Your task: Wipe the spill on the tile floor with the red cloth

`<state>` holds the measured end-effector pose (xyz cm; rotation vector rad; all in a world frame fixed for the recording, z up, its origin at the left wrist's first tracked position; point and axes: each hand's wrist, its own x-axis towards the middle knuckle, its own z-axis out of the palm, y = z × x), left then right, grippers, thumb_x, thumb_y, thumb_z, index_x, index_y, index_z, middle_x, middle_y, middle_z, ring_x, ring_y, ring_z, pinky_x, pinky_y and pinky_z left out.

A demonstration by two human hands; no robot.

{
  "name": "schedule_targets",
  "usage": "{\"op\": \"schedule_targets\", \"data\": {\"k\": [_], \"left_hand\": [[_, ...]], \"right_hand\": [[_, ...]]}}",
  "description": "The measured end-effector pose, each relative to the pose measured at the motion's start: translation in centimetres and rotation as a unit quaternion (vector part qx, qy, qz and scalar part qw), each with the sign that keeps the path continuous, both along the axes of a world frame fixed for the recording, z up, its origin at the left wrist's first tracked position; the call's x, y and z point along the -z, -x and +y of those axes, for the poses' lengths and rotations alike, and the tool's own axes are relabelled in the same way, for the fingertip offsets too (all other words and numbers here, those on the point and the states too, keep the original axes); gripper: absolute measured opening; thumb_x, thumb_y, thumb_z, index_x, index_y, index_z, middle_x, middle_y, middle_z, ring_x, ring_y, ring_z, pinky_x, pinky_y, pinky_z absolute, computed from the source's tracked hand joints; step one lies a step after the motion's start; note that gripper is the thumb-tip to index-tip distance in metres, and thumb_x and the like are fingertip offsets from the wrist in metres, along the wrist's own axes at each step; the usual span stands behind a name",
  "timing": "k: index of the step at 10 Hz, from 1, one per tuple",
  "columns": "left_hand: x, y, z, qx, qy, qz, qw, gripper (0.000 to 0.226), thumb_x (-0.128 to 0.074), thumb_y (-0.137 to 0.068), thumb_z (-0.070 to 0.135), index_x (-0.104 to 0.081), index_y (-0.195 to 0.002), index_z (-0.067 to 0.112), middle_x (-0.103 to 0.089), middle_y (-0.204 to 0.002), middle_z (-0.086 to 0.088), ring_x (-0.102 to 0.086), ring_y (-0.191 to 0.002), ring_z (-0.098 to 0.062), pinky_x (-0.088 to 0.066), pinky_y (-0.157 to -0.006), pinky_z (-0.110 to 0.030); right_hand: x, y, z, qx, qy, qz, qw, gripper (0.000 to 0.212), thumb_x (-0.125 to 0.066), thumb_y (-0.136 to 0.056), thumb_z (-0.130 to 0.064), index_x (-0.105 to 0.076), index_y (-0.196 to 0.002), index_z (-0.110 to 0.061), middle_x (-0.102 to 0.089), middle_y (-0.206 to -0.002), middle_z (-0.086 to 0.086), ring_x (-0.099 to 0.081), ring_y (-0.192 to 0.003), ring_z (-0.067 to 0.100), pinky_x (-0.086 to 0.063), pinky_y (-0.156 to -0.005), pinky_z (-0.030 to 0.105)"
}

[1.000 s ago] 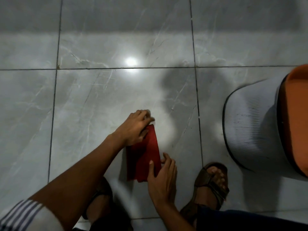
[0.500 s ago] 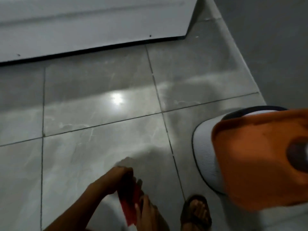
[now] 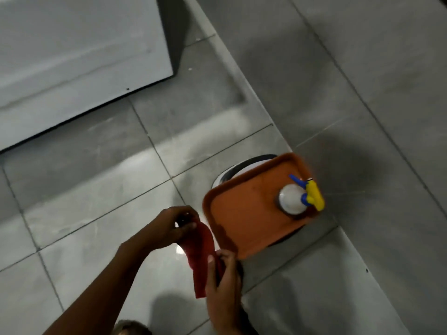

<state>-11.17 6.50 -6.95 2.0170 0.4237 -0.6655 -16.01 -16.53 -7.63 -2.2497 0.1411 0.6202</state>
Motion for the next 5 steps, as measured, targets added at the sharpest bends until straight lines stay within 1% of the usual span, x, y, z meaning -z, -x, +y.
{"op": "schedule_targets", "data": {"k": [1,2,3,4,5], "left_hand": [[-0.3,-6.3,-2.4,0.038,-0.004,0.014,0.999,0.028,-0.071,-0.101,0.023,-0.072,-0.129,0.017,-0.074,-0.121,-0.001,-0.069,-0.106,-0.017,-0.05,-0.082,-0.014],[1.2,-11.0,-5.5,0.058,-0.02,0.022,0.998,0.035,-0.073,-0.099,0.022,-0.069,-0.134,0.016,-0.072,-0.13,-0.008,-0.071,-0.118,-0.025,-0.056,-0.094,-0.028],[2.8,-12.7,-8.5,0.025,-0.053,0.01,0.998,0.049,-0.068,-0.102,0.02,-0.057,-0.149,0.018,-0.065,-0.142,-0.011,-0.066,-0.129,-0.029,-0.056,-0.104,-0.034],[3.6,-11.8,-9.6,-0.046,-0.097,-0.027,0.994,0.05,-0.058,-0.106,0.024,-0.05,-0.156,0.02,-0.059,-0.148,-0.01,-0.061,-0.134,-0.031,-0.055,-0.111,-0.041],[2.5,-9.5,-8.3,-0.072,-0.143,-0.036,0.986,0.04,-0.055,-0.107,0.028,-0.059,-0.146,0.02,-0.065,-0.137,-0.008,-0.066,-0.123,-0.029,-0.058,-0.098,-0.037]], "right_hand": [[-0.5,-4.3,-2.0,0.044,-0.002,-0.009,0.999,0.018,-0.064,-0.105,-0.044,-0.064,-0.118,-0.031,-0.074,-0.106,-0.013,-0.074,-0.098,0.016,-0.063,-0.083,0.04],[0.5,-8.1,-3.5,0.083,-0.003,-0.005,0.997,0.015,-0.066,-0.106,-0.028,-0.066,-0.119,-0.021,-0.071,-0.104,-0.012,-0.073,-0.096,0.019,-0.057,-0.075,0.018],[1.8,-10.6,-4.7,0.062,0.031,0.027,0.997,0.029,-0.063,-0.109,-0.02,-0.068,-0.135,-0.009,-0.073,-0.134,0.013,-0.071,-0.123,0.033,-0.059,-0.097,0.032],[2.3,-11.7,-6.2,0.026,0.041,0.022,0.999,0.044,-0.063,-0.108,-0.014,-0.06,-0.151,-0.008,-0.058,-0.159,0.014,-0.058,-0.145,0.032,-0.052,-0.118,0.043],[1.0,-11.6,-7.4,0.017,0.026,0.01,0.999,0.045,-0.064,-0.105,-0.009,-0.062,-0.149,-0.016,-0.061,-0.157,0.008,-0.061,-0.142,0.028,-0.054,-0.116,0.049]]}}
